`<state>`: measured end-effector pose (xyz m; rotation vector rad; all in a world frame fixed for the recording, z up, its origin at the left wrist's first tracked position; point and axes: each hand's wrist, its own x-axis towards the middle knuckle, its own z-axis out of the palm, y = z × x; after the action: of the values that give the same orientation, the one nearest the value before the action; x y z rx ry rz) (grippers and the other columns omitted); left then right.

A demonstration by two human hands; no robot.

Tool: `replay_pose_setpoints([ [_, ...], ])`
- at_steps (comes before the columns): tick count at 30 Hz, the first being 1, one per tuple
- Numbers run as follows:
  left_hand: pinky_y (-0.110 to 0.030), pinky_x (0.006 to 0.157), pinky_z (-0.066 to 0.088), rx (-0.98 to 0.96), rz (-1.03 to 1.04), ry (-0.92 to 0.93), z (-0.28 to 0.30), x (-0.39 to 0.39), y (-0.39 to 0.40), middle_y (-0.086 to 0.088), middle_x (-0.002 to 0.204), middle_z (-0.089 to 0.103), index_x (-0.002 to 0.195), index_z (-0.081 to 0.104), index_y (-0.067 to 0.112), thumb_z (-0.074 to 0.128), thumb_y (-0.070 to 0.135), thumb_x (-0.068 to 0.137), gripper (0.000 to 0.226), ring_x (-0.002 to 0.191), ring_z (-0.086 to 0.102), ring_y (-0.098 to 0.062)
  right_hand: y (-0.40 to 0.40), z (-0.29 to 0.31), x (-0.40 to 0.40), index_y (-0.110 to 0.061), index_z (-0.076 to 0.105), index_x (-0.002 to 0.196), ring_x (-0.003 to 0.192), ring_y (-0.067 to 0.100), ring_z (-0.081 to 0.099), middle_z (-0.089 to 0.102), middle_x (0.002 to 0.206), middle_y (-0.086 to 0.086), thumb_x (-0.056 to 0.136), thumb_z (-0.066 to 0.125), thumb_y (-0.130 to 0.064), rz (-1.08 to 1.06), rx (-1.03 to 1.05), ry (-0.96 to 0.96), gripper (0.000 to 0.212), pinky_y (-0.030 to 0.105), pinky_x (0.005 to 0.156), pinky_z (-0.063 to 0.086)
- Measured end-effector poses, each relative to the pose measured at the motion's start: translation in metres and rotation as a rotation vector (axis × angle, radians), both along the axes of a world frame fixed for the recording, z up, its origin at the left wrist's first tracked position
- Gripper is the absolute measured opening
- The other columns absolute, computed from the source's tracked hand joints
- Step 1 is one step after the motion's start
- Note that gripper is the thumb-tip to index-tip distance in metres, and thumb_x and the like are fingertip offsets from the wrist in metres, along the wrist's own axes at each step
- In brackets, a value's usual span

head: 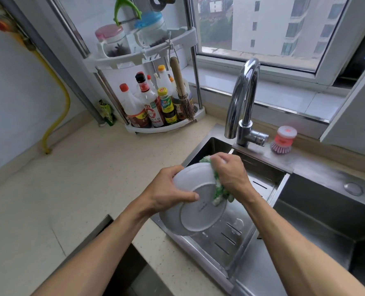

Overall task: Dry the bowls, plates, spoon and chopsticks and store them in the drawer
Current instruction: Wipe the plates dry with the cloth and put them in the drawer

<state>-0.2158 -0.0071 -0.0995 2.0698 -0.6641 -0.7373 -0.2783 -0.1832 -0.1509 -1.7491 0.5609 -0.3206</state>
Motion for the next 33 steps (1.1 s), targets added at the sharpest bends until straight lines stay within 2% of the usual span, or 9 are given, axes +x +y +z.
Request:
replay_pose_setpoints([
  [5, -0.039, 0.074, 0.063, 0.134, -0.113, -0.049, 0.003, -0.002, -0.017, -0.002, 0.099, 0.071, 0.101, 0.064, 0.020, 0.084, 0.009, 0.063, 0.044, 0.086, 0.072, -0.020, 0.022, 0.022, 0.004, -0.025, 0.071, 0.091, 0.074, 0.014, 0.065, 0.070, 0.084, -0.002, 0.097, 0.054, -0.033, 0.143, -0.283, -0.035, 0.020, 0.025, 0.060, 0.049],
  [8, -0.041, 0.072, 0.062, 0.091, 0.003, -0.087, -0.001, 0.000, -0.016, -0.003, 0.090, 0.072, 0.092, 0.066, 0.016, 0.084, 0.005, 0.062, 0.036, 0.080, 0.072, -0.020, 0.040, 0.010, -0.006, -0.023, 0.063, 0.126, 0.103, 0.019, 0.062, 0.068, 0.112, 0.003, 0.100, 0.046, -0.037, 0.075, -0.382, -0.168, 0.034, 0.039, 0.091, 0.050],
  [10, -0.036, 0.071, 0.062, 0.055, 0.052, -0.089, 0.000, 0.001, -0.016, -0.002, 0.088, 0.071, 0.090, 0.065, 0.018, 0.084, 0.004, 0.064, 0.035, 0.080, 0.070, -0.021, 0.049, -0.004, -0.013, -0.029, 0.051, 0.139, 0.126, 0.019, 0.051, 0.058, 0.133, -0.002, 0.101, 0.039, -0.036, 0.137, -0.377, -0.215, 0.040, 0.046, 0.112, 0.034],
  [14, -0.030, 0.065, 0.060, 0.095, 0.047, -0.154, 0.002, -0.004, -0.014, -0.003, 0.096, 0.064, 0.099, 0.062, 0.017, 0.084, 0.006, 0.064, 0.042, 0.084, 0.066, -0.020, 0.019, -0.015, -0.011, -0.035, 0.051, 0.138, 0.093, 0.014, 0.061, 0.064, 0.110, -0.002, 0.108, 0.035, -0.033, 0.066, -0.126, -0.141, 0.034, 0.034, 0.081, 0.048],
  [16, -0.032, 0.067, 0.060, 0.075, 0.052, -0.154, 0.002, -0.004, -0.015, -0.002, 0.095, 0.066, 0.098, 0.063, 0.017, 0.083, 0.008, 0.064, 0.041, 0.084, 0.067, -0.022, 0.028, -0.009, -0.012, -0.031, 0.053, 0.138, 0.110, 0.015, 0.057, 0.058, 0.128, -0.001, 0.105, 0.037, -0.029, 0.100, -0.194, -0.189, 0.036, 0.034, 0.095, 0.046],
  [19, -0.030, 0.068, 0.060, 0.023, 0.069, -0.132, 0.000, -0.006, -0.015, 0.001, 0.088, 0.070, 0.092, 0.064, 0.021, 0.080, 0.011, 0.064, 0.034, 0.081, 0.069, -0.019, 0.049, -0.009, -0.009, -0.028, 0.056, 0.135, 0.128, 0.011, 0.046, 0.055, 0.134, -0.008, 0.095, 0.039, -0.033, 0.166, -0.374, -0.244, 0.043, 0.042, 0.116, 0.020],
  [23, -0.025, 0.060, 0.055, 0.110, 0.030, -0.219, 0.002, -0.008, -0.010, 0.002, 0.092, 0.064, 0.094, 0.059, 0.022, 0.086, 0.011, 0.062, 0.043, 0.081, 0.065, -0.018, 0.019, -0.004, 0.000, -0.032, 0.062, 0.113, 0.092, 0.015, 0.058, 0.063, 0.097, -0.011, 0.103, 0.039, -0.033, 0.030, -0.139, -0.059, 0.026, 0.032, 0.085, 0.040],
  [28, -0.021, 0.061, 0.054, 0.114, 0.018, -0.226, 0.003, -0.007, -0.011, 0.005, 0.091, 0.065, 0.097, 0.059, 0.020, 0.084, 0.009, 0.067, 0.041, 0.083, 0.067, -0.017, 0.049, 0.011, 0.002, -0.014, 0.063, 0.128, 0.116, 0.010, 0.049, 0.055, 0.136, 0.001, 0.097, 0.036, -0.028, 0.075, -0.319, -0.133, 0.044, 0.046, 0.114, 0.032],
  [33, -0.020, 0.060, 0.053, 0.060, -0.009, -0.209, 0.005, -0.013, -0.008, 0.004, 0.091, 0.064, 0.090, 0.057, 0.027, 0.087, 0.010, 0.063, 0.044, 0.081, 0.067, -0.016, 0.046, 0.004, -0.001, -0.024, 0.072, 0.109, 0.089, 0.018, 0.062, 0.068, 0.104, 0.000, 0.092, 0.046, -0.037, -0.081, -0.293, -0.212, 0.035, 0.041, 0.086, 0.050],
])
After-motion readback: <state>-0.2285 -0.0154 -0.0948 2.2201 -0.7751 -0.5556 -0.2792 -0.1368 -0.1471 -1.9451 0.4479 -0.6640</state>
